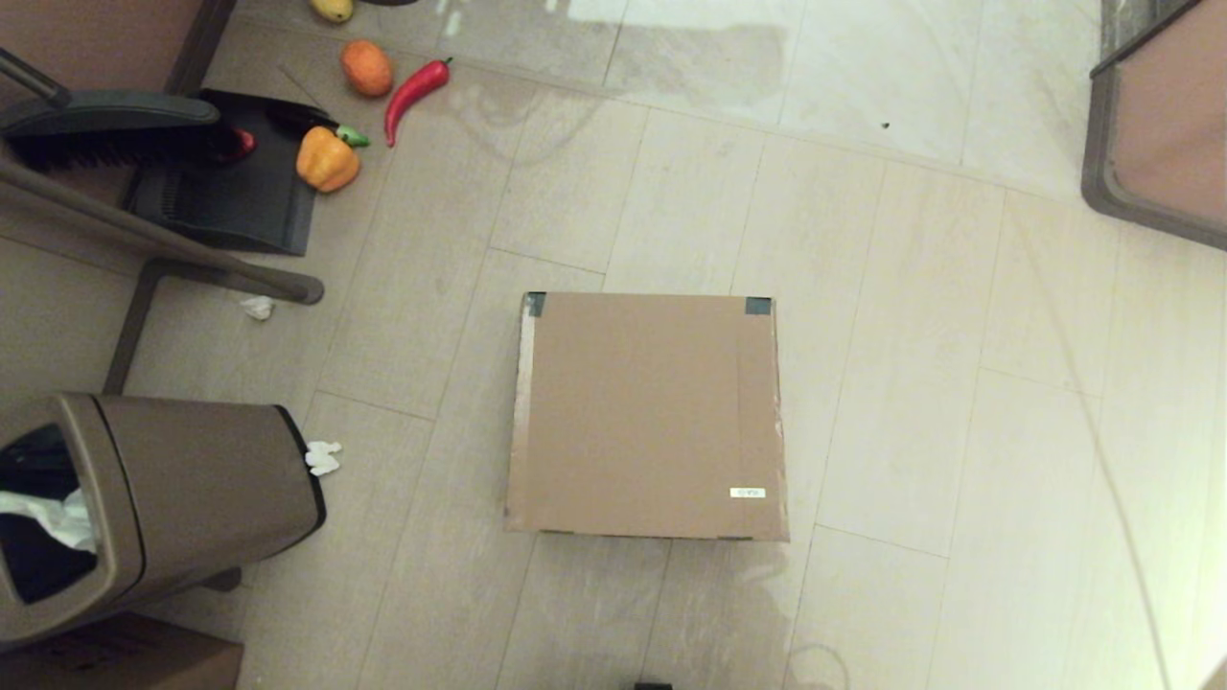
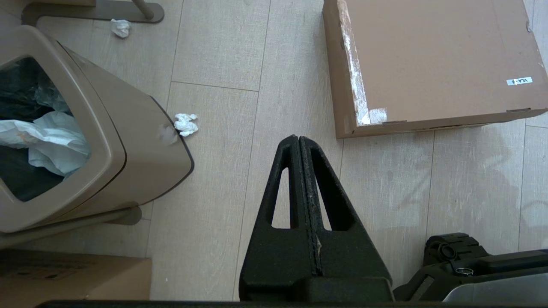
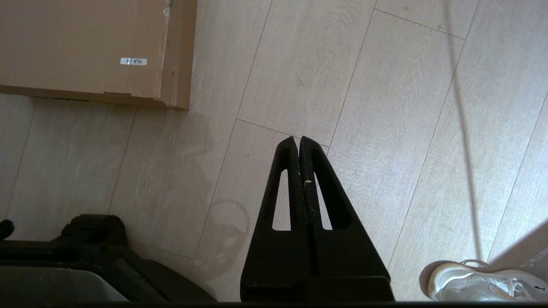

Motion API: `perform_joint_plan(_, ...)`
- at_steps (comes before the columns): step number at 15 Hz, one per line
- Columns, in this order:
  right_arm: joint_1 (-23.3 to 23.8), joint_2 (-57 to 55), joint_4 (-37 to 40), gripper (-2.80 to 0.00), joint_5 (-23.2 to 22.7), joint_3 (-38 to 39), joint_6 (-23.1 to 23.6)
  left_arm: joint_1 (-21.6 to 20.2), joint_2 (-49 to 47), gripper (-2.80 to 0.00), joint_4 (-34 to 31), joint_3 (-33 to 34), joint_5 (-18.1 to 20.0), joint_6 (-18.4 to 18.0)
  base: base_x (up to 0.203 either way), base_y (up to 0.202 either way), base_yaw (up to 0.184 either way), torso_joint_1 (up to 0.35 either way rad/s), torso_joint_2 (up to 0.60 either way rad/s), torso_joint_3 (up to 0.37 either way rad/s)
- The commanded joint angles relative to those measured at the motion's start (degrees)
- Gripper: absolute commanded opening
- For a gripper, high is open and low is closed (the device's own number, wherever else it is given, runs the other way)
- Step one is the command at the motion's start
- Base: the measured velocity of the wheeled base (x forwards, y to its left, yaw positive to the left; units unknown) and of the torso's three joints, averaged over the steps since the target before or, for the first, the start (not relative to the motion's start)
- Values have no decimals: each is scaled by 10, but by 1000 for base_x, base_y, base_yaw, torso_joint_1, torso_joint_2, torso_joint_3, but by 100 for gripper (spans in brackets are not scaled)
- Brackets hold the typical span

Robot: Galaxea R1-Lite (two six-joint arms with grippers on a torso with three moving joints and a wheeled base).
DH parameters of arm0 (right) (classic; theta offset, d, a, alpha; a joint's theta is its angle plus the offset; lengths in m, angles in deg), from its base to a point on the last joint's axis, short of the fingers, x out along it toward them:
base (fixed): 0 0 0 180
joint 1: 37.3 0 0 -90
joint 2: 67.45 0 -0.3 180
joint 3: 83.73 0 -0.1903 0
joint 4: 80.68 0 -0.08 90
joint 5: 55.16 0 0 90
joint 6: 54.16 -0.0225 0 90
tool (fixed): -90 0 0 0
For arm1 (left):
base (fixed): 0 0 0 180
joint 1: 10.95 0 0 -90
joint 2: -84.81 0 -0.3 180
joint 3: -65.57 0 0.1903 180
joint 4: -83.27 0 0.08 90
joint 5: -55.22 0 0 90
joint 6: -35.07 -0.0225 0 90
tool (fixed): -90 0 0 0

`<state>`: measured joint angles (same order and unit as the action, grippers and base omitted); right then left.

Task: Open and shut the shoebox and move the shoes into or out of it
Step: Open the shoe box

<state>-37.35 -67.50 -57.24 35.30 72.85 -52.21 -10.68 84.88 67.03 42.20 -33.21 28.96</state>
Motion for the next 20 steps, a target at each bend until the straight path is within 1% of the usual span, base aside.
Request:
perform_joint_plan(1,0,0,1,-280,-1,0,2,0,0,-280,1,23,0,1,0,0,0,0,0,0)
perform_joint_plan(4,0,0,1,-280,1,0,-7,0,0,-280,2,23,-3,16,0,0,0,0,0,0)
perform_joint_plan(5,0,0,1,-280,0,0,-6,0,-1,-280,0,23,1,12,0,0,0,0,0,0)
perform_joint_plan(6,0,0,0,-280,0,0,-8,0,-1,-280,1,23,4,-2,0,0,0,0,0,0)
perform_joint_plan(7,0,0,-1,-280,3,0,-20,0,0,-280,2,23,-1,4,0,0,0,0,0,0)
perform_joint_plan(8,0,0,-2,-280,11,0,-45,0,0,-280,4,23,-5,36,0,0,0,0,0,0)
perform_joint_plan(9,1,0,-3,-280,14,0,-49,0,1,-280,6,23,-9,68,0,0,0,0,0,0)
perform_joint_plan(10,1,0,-4,-280,14,0,-47,0,0,-280,7,23,-10,62,0,0,0,0,0,0)
perform_joint_plan(15,1,0,-4,-280,14,0,-44,0,0,-280,3,23,-10,60,0,0,0,0,0,0)
perform_joint_plan(16,1,0,-5,-280,15,-2,-41,0,0,-280,2,23,-8,44,0,0,0,0,0,0)
perform_joint_plan(17,1,-3,-3,-280,17,-24,-27,0,-8,-280,-2,10,6,18,0,0,0,0,0,0)
perform_joint_plan(18,1,-19,4,-280,17,-60,-14,0,-32,-280,-10,-19,22,0,0,0,0,0,0,0)
perform_joint_plan(20,0,-108,22,-280,15,-147,-13,0,-140,-280,-22,-108,39,-15,0,0,0,0,0,0)
